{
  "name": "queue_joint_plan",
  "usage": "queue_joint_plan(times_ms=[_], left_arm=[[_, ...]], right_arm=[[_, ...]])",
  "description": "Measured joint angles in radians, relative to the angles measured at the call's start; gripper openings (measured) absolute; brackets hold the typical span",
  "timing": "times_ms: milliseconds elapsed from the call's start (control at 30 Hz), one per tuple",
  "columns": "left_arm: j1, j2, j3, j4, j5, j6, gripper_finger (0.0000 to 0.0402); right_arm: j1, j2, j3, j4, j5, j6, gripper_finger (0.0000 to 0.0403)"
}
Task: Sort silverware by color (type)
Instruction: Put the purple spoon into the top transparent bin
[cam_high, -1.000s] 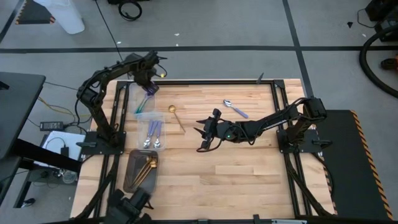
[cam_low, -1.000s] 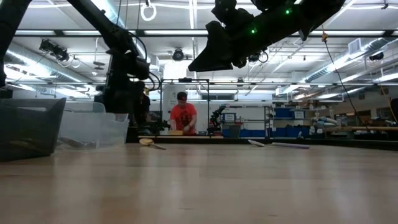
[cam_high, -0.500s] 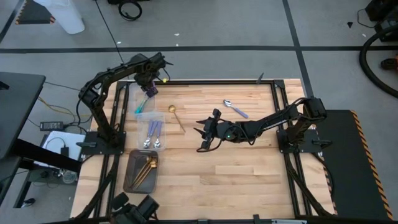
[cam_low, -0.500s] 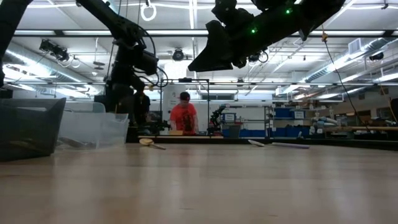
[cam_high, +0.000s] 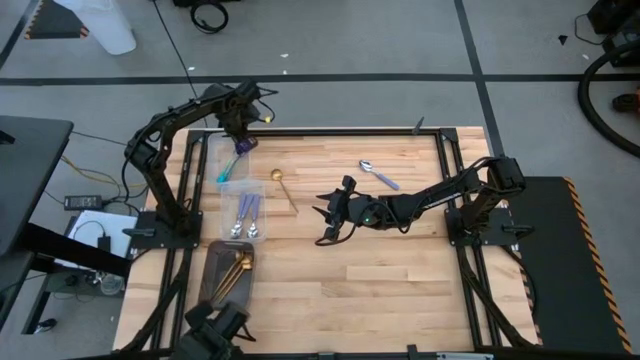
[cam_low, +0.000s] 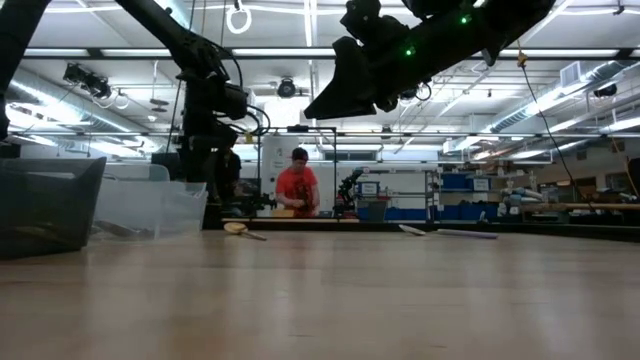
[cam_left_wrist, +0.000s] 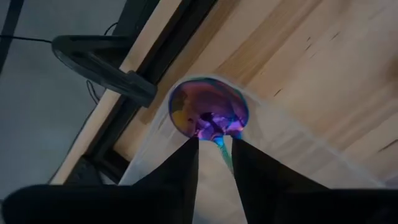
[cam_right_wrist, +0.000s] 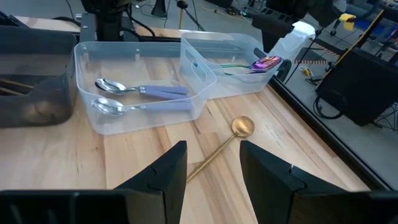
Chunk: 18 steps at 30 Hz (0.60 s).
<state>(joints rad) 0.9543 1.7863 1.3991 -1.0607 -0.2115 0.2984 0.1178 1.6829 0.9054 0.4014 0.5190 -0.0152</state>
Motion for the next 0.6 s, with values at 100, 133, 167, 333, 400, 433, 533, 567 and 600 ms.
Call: queue_joint_plan(times_ms=[100,133,167,333,400,433,533,567,600], left_arm=[[0.016,0.000,0.000,0.000,0.011,-0.028,0.0095],[0.022,0.000,0.000,0.000,0.024,-0.032,0.0092],[0.028,0.000,0.000,0.001,0.041,-0.038,0.0088],[0.031,0.023,-0.001,0.017,0.055,-0.049,0.0073],[0.029,0.038,-0.001,0.052,0.057,-0.046,0.0069],[0.029,0.049,-0.001,0.063,0.057,-0.044,0.0068],[0.024,0.081,-0.001,0.069,0.056,-0.037,0.0066],[0.024,0.090,-0.001,0.068,0.056,-0.030,0.0066],[0.024,0.098,-0.001,0.068,0.057,-0.027,0.0066]], right_arm=[[0.000,0.000,0.000,-0.001,-0.003,0.013,0.0158],[0.000,0.000,0.000,-0.001,-0.014,0.016,0.0158],[0.000,0.000,0.000,-0.001,-0.021,0.019,0.0158],[0.006,0.000,0.000,0.000,-0.023,0.021,0.0158],[0.006,0.000,0.000,0.000,-0.023,0.020,0.0158],[0.006,0.000,0.000,0.000,-0.023,0.020,0.0158],[0.006,0.000,0.000,0.000,-0.023,0.020,0.0158],[0.006,0.000,0.000,0.000,-0.023,0.020,0.0158],[0.006,0.000,0.000,0.000,-0.023,0.020,0.0158]])
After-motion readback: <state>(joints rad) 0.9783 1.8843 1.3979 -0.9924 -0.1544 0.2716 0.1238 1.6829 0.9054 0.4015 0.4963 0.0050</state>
